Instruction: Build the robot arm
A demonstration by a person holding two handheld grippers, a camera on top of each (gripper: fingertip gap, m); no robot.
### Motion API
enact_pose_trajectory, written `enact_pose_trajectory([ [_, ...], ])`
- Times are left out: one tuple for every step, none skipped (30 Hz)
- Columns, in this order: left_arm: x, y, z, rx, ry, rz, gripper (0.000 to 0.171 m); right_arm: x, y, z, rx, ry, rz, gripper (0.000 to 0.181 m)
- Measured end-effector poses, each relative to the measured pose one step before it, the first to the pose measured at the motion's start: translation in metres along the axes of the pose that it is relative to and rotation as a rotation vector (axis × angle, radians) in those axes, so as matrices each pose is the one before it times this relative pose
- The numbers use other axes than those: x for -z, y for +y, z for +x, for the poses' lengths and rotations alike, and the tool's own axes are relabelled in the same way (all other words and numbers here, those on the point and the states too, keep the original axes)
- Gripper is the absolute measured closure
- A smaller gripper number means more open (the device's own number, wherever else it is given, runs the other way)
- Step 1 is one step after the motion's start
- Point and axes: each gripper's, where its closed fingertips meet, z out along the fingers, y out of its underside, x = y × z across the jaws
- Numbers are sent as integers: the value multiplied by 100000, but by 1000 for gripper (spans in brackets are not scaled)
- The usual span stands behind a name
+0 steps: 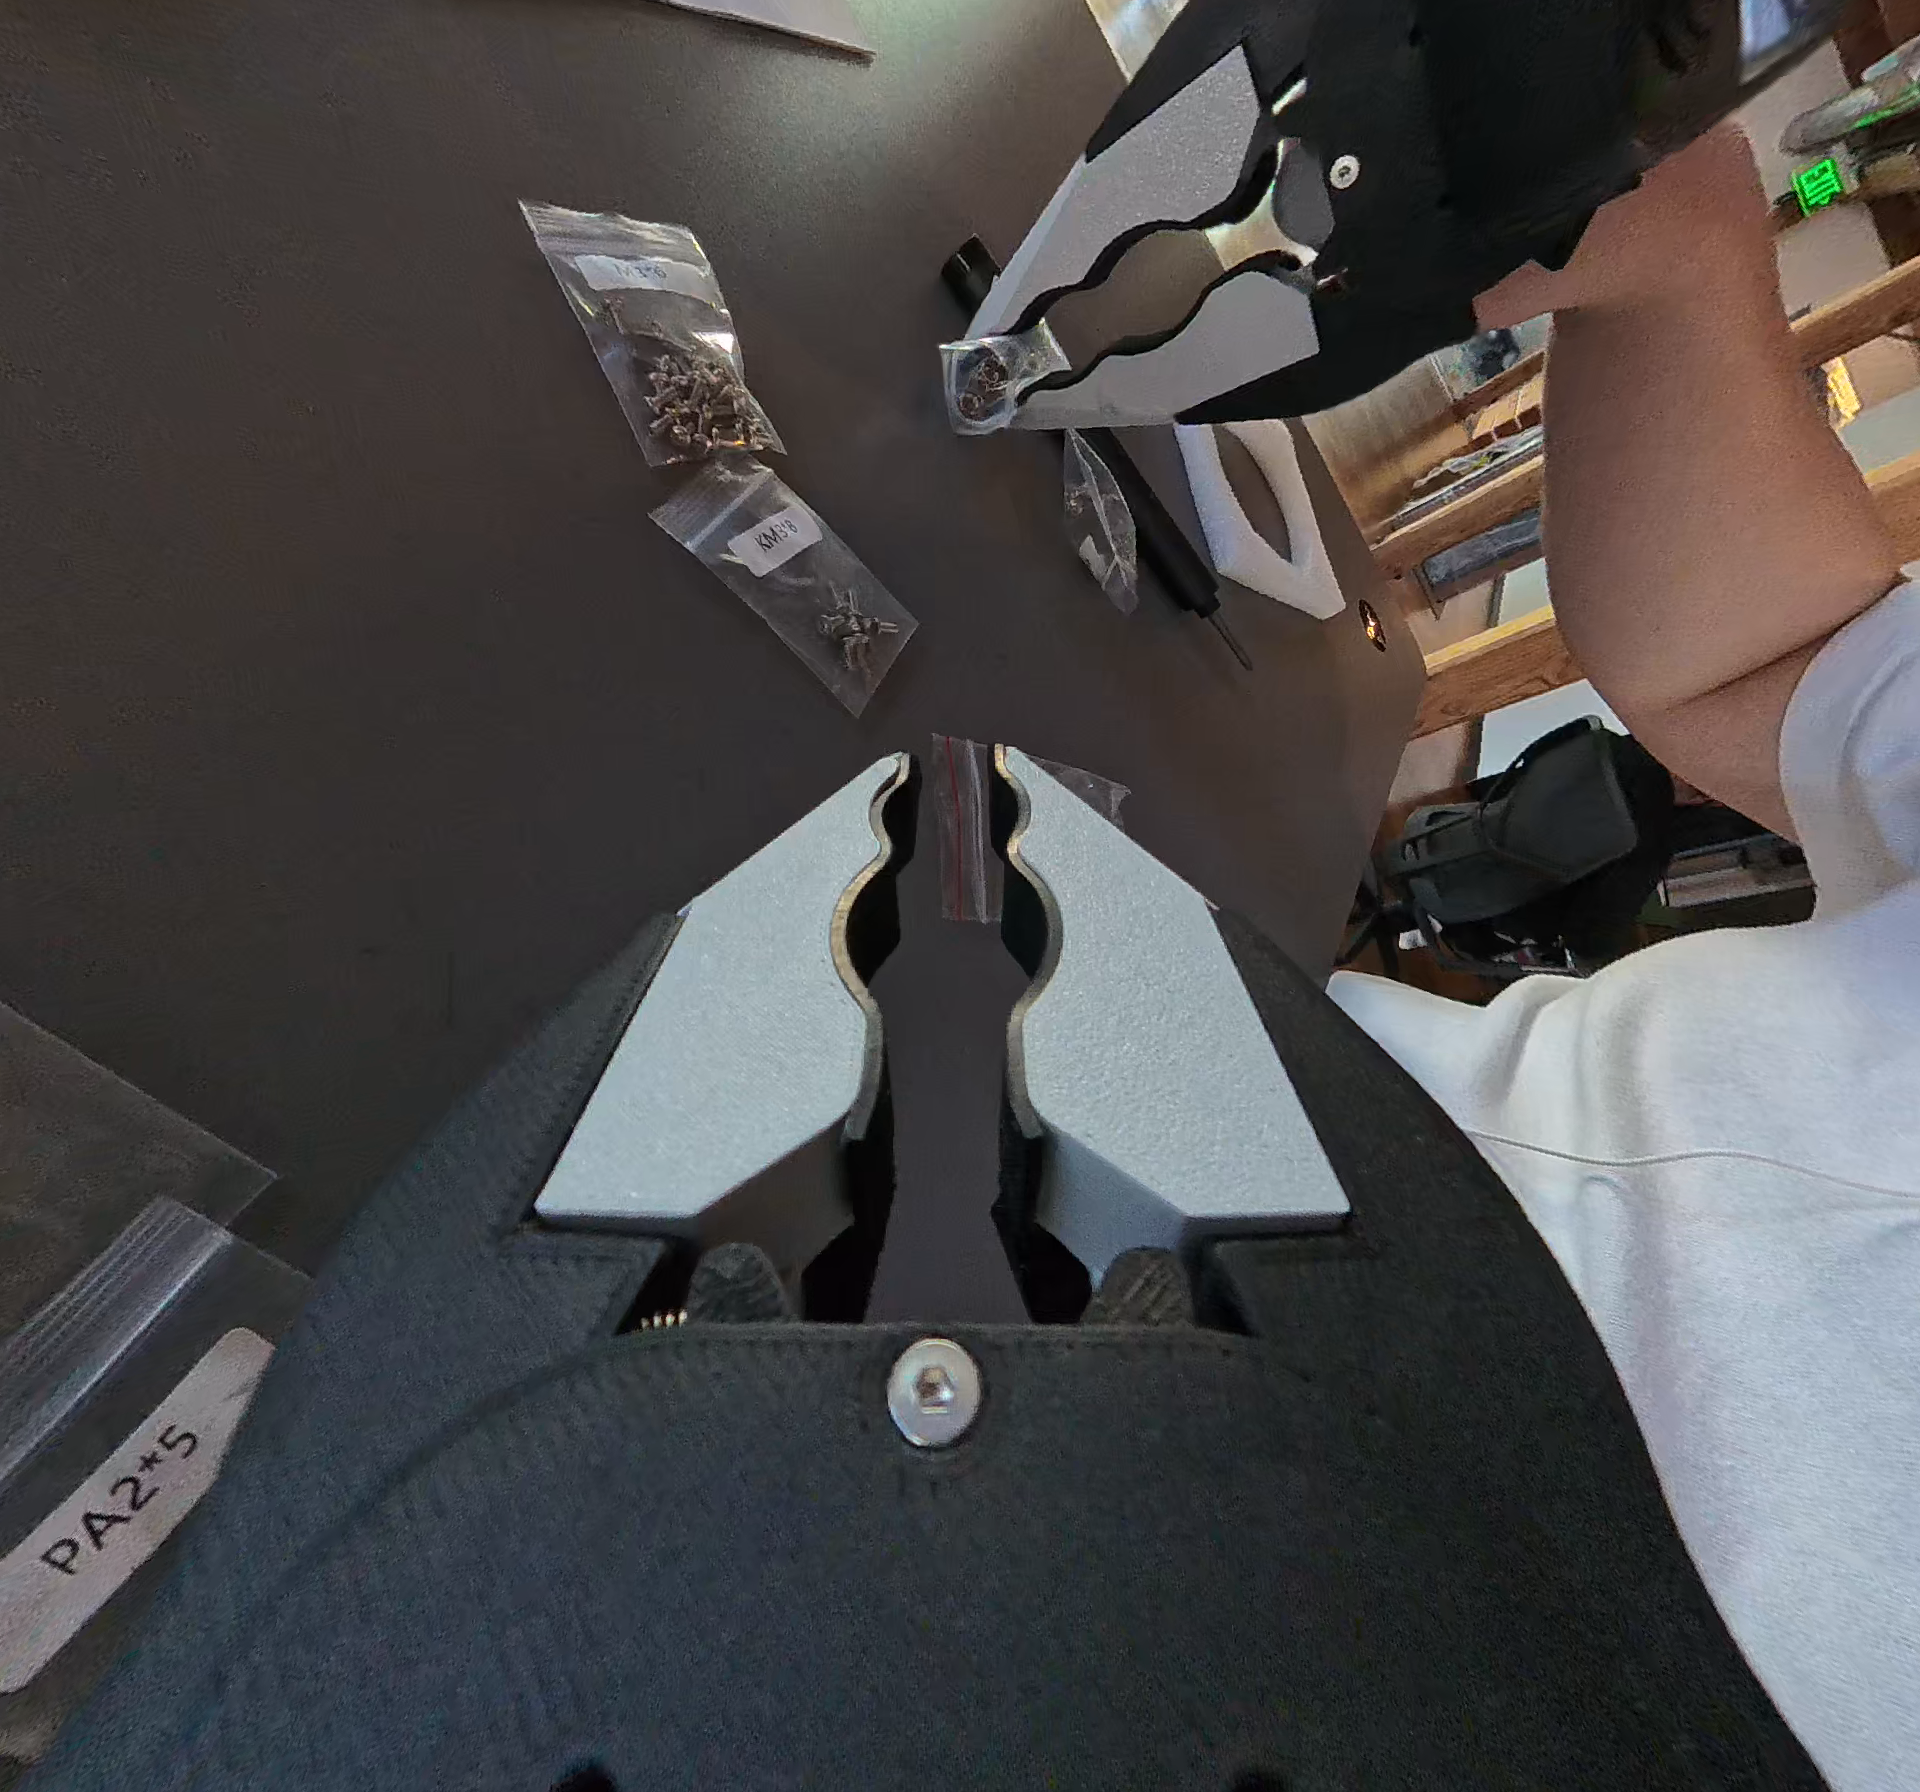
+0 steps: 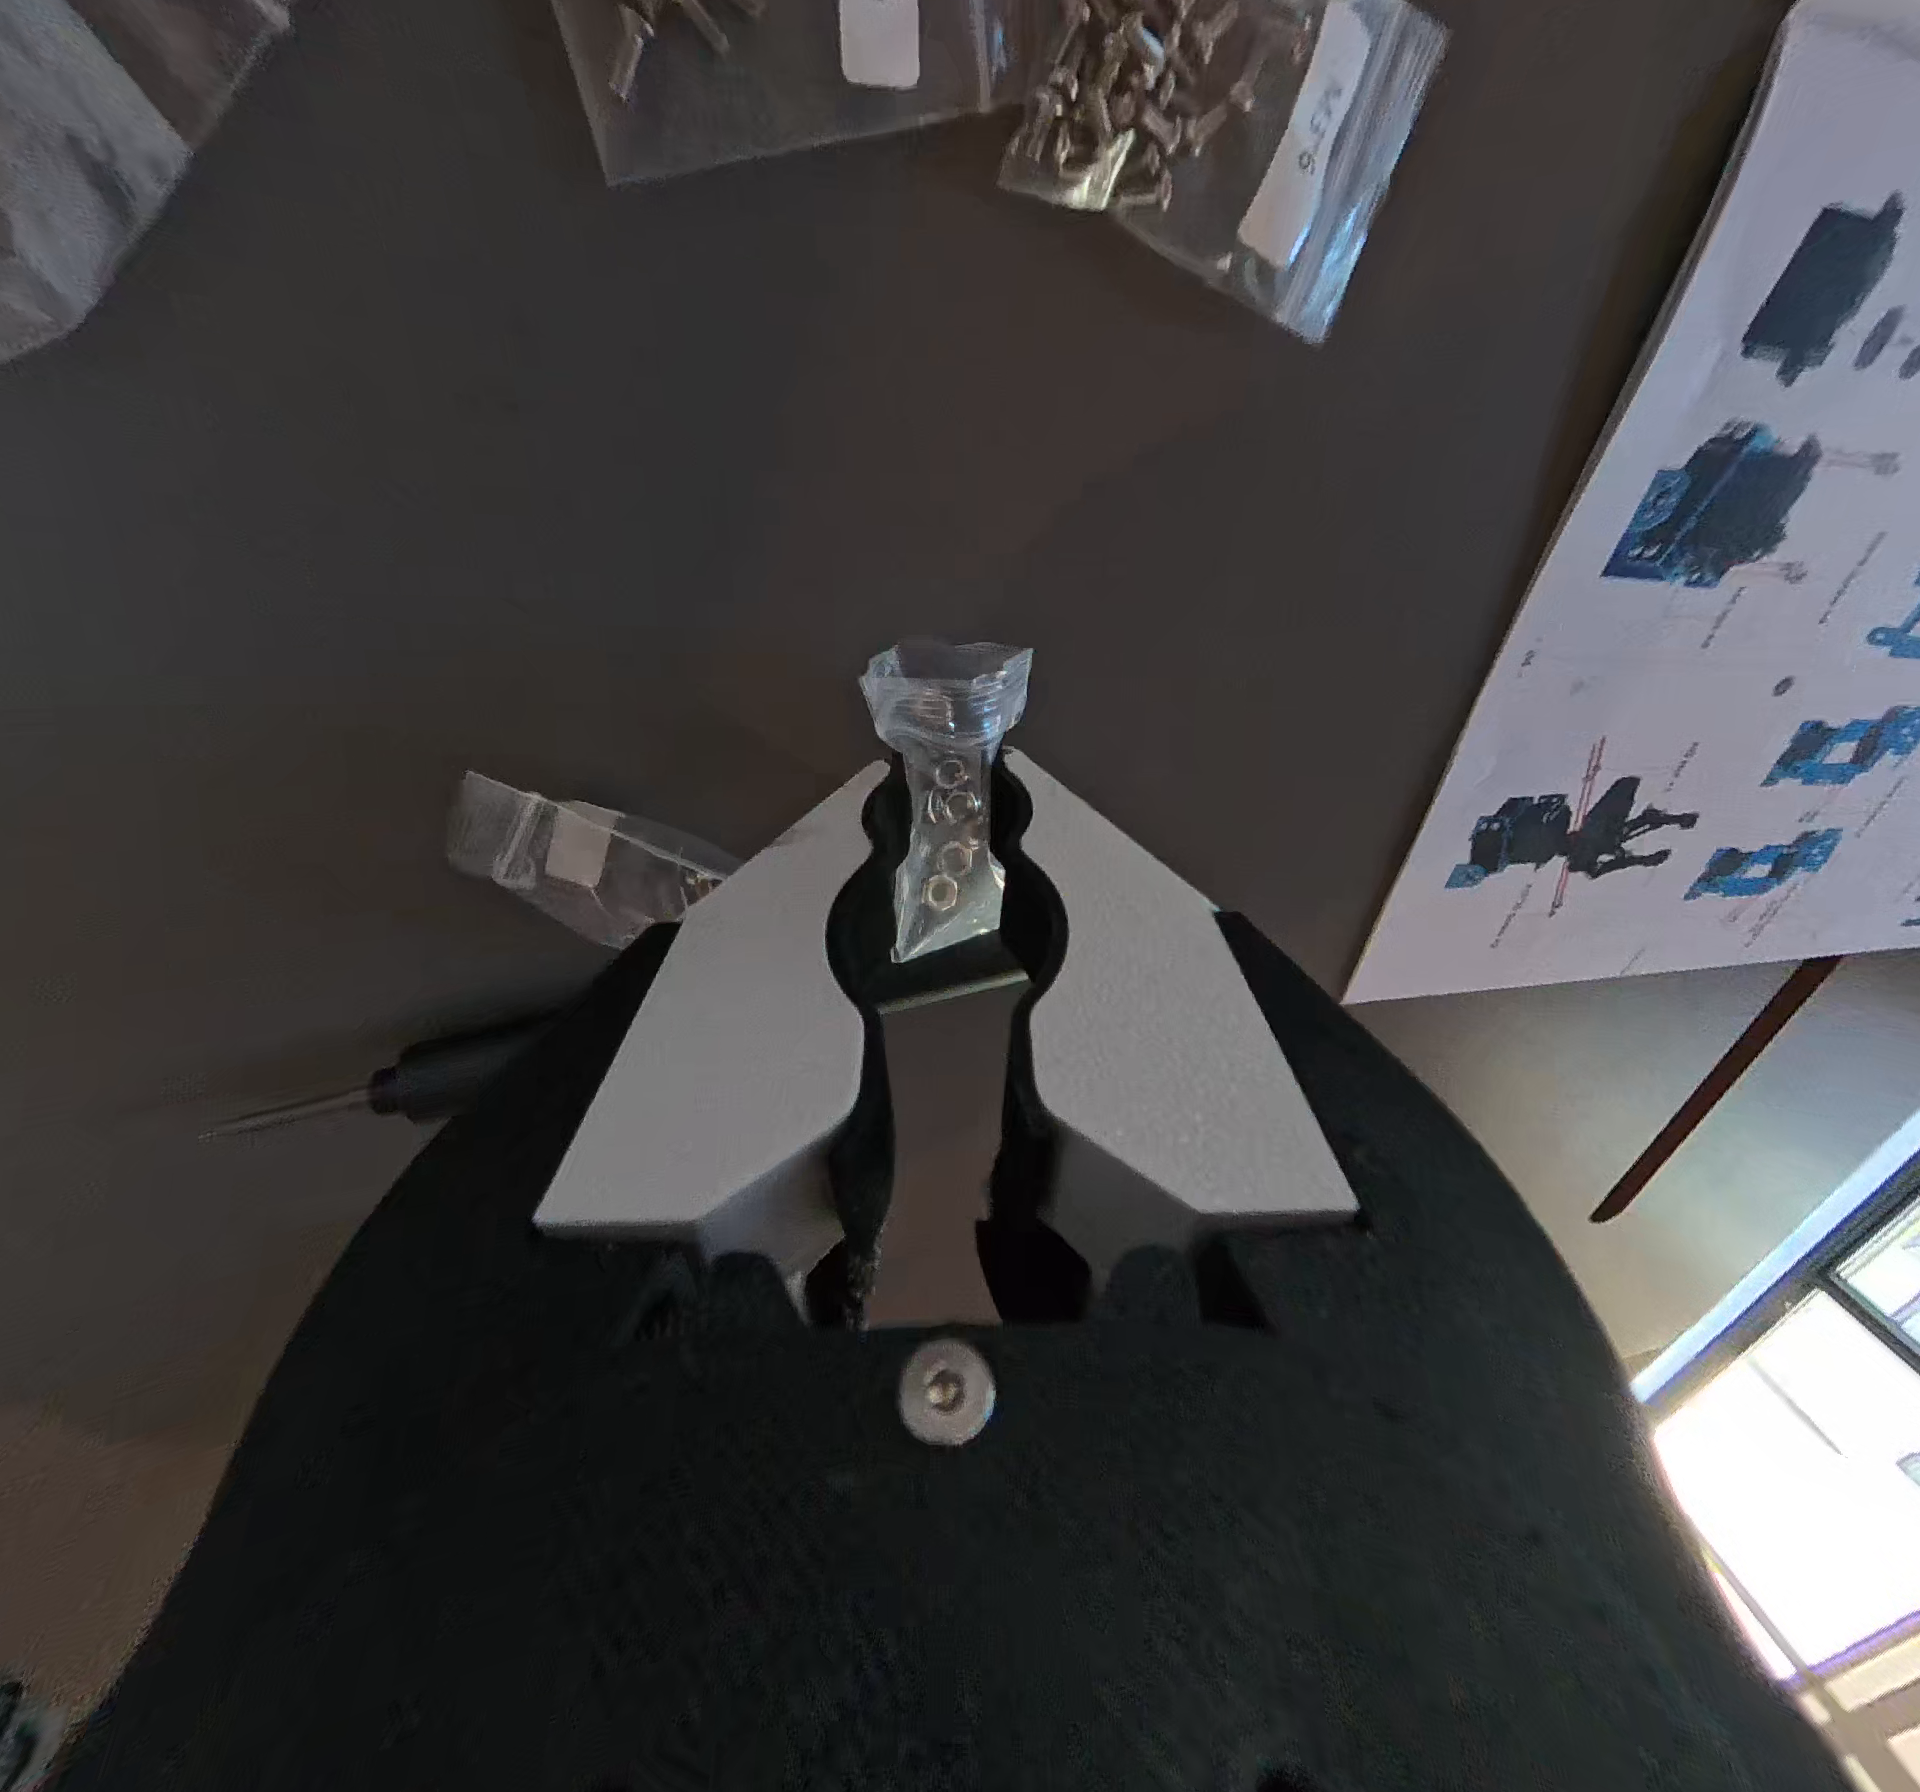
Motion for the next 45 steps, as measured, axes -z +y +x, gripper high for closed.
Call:
enact_pose_trajectory([
  [27,-42,22,-122,-65,234,160,126,-198,203,-10,561,1477,168],
  [24,-61,27,-127,28,325,160,-18,178,275,-1956,-306,-187,168],
  [19,-45,19,-151,30,216,160,-27,331,140,-1873,-626,-1776,168],
  [-13,-2,-20,-151,-124,18,160,87,-51,-112,595,-119,-859,167],
  [-21,16,-63,-23,-200,-16,160,173,-506,-310,2745,126,1195,168],
  [-29,10,-75,236,-63,122,160,76,-478,-218,1934,-276,1478,168],
  [-39,22,-46,474,219,126,160,-126,-1,118,-496,-341,-194,168],
  [-56,33,-12,478,400,-28,160,-252,408,296,-1895,-620,-1748,168],
  [-50,49,11,209,297,-188,159,-196,308,238,-1573,-456,-1349,167],
  [-19,50,15,-165,20,-217,159,-17,-89,-144,46,-1000,-35,167],
  [10,26,-9,-361,-290,-72,159,100,-379,-259,1671,-339,944,168],
  [33,0,-35,-258,-358,100,159,87,-348,-73,1754,549,1107,168],
  [49,-24,-30,59,-109,222,159,-35,-25,150,-196,58,339,168],
  [54,-45,-16,306,179,332,159,-148,304,254,-2062,-502,-937,168],
  [52,-67,-1,255,208,362,159,-118,352,128,-1463,-566,-1747,168],
  [64,-36,-6,-4,1,250,159,27,91,-160,927,-200,-1423,168],
  [61,-22,-26,-226,-289,152,159,106,-283,-249,2668,364,437,168],
  [52,4,-69,-189,-420,182,159,48,-309,-106,1522,-61,1359,169],
  [30,-5,-62,119,-132,180,159,-126,156,210,-1275,-287,-159,169],
  [1,4,-3,398,340,102,159,-213,515,305,-2498,-426,-2165,168],
  [-25,0,10,389,420,-14,159,-100,345,-14,-936,-498,-2464,168],
  [-11,5,11,98,126,-108,159,73,-161,-303,2291,-22,-439,168],
  [-2,18,-7,-195,-160,-43,159,97,-425,-245,2812,303,1474,169],
  [7,-6,1,-205,-191,71,159,-71,-114,79,260,72,751,169],
  [-8,-4,15,-25,66,68,159,-214,420,276,-2271,-447,-1504,169],
  [-17,-10,41,58,257,2,159,-149,463,95,-1903,-896,-2282,169],
  [-7,12,7,-4,94,-78,159,13,-74,-180,875,-379,42,169],
  [-3,21,-19,-42,-120,-66,159,112,-389,-234,2265,100,1698,169],
  [5,19,-46,115,-82,32,159,-1,-165,2,490,208,920,169],
  [-6,11,-15,314,138,52,159,-125,287,193,-1506,-32,-1312,169],
  [-2,5,-7,249,230,-27,159,-81,402,90,-1406,-83,-2370,169],
  [0,1,-10,-17,-13,-84,159,145,-14,-326,1142,-632,-1109,169],
  [26,-2,-40,-195,-280,-4,159,176,-442,-292,3069,211,1621,170],
  [26,-12,-24,-67,-168,185,159,-7,-178,15,526,0,925,170],
  [14,-47,33,169,268,237,159,-182,389,103,-2088,-1135,-1755,170],
  [-2,-16,52,145,352,73,159,-100,307,133,-1464,-464,-1479,169],
  [-1,8,2,-105,-40,-93,159,97,-173,-58,627,114,948,169],
  [18,21,-38,-207,-314,-39,159,99,-327,-195,1291,-190,1599,170],
  [5,13,-20,18,-148,68,159,-47,-101,-71,299,-413,610,170],
  [-1,33,12,279,248,12,159,-140,322,143,-1343,-198,-1248,170],
  [-15,39,34,241,314,-138,159,13,284,142,-1579,299,-1652,170],
  [-9,33,-6,-40,-32,-218,159,94,165,-77,1435,880,-1850,169],
  [5,20,-24,-179,-235,-100,159,80,-222,-205,2674,430,755,170],
  [5,-16,7,-35,19,108,159,-40,-121,-32,-2,-451,936,170],
  [-4,-33,42,131,342,153,159,-162,379,189,-2227,-614,-1437,170],
])
